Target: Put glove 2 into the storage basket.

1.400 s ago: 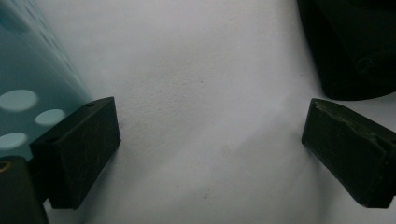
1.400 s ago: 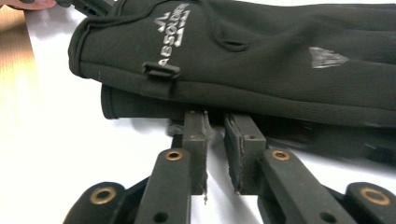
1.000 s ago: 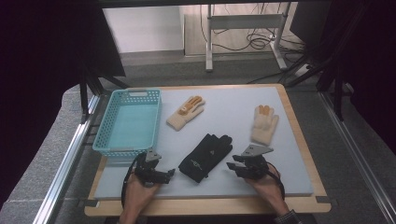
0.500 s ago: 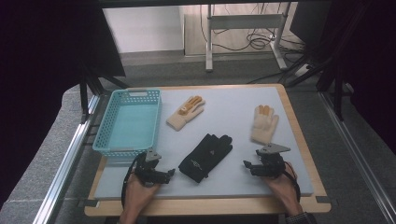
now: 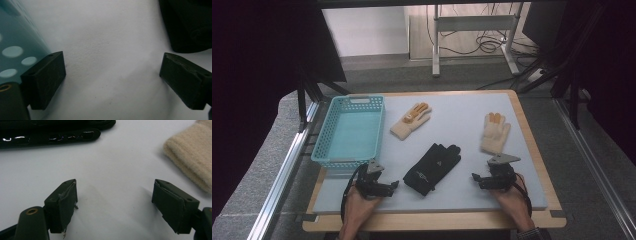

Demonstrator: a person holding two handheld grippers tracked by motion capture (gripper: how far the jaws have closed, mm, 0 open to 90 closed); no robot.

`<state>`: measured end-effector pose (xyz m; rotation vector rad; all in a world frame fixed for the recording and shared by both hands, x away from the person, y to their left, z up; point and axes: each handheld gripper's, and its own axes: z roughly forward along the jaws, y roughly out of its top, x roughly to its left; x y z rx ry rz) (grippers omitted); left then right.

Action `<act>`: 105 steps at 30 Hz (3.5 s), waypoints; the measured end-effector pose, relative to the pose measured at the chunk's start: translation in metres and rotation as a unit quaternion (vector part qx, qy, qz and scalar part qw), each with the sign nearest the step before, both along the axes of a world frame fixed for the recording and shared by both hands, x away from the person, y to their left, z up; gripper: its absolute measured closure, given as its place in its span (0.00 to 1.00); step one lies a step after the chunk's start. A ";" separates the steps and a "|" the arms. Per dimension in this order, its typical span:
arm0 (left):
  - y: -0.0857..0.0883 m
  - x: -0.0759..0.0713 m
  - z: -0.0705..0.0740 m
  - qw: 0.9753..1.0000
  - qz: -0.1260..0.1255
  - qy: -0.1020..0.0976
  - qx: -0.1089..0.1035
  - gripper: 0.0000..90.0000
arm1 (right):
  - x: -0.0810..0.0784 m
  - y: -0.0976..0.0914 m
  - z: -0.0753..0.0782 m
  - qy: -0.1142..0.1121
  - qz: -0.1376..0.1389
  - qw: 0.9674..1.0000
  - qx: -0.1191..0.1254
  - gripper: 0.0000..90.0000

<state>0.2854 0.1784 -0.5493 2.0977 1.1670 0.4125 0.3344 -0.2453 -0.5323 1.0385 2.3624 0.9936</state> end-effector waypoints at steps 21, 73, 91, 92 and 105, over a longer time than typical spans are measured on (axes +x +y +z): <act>-0.071 0.013 0.053 0.995 -0.098 0.006 -0.030 0.02 | 0.000 0.000 0.000 -0.001 0.000 1.000 0.001 0.22; -0.116 0.062 0.044 0.989 -0.119 0.069 0.063 0.69 | 0.000 0.000 0.000 -0.001 0.000 1.000 0.001 0.22; -0.089 0.080 0.091 0.994 -0.086 0.027 0.064 0.68 | 0.000 0.000 0.000 -0.001 0.000 1.000 0.001 0.22; -0.087 0.081 0.093 0.994 -0.083 0.025 0.062 0.68 | 0.000 0.000 0.000 0.000 0.000 1.000 0.001 0.22; -0.054 0.105 0.129 0.998 -0.025 0.009 0.048 0.67 | 0.000 0.000 0.000 -0.001 0.000 1.000 0.001 0.22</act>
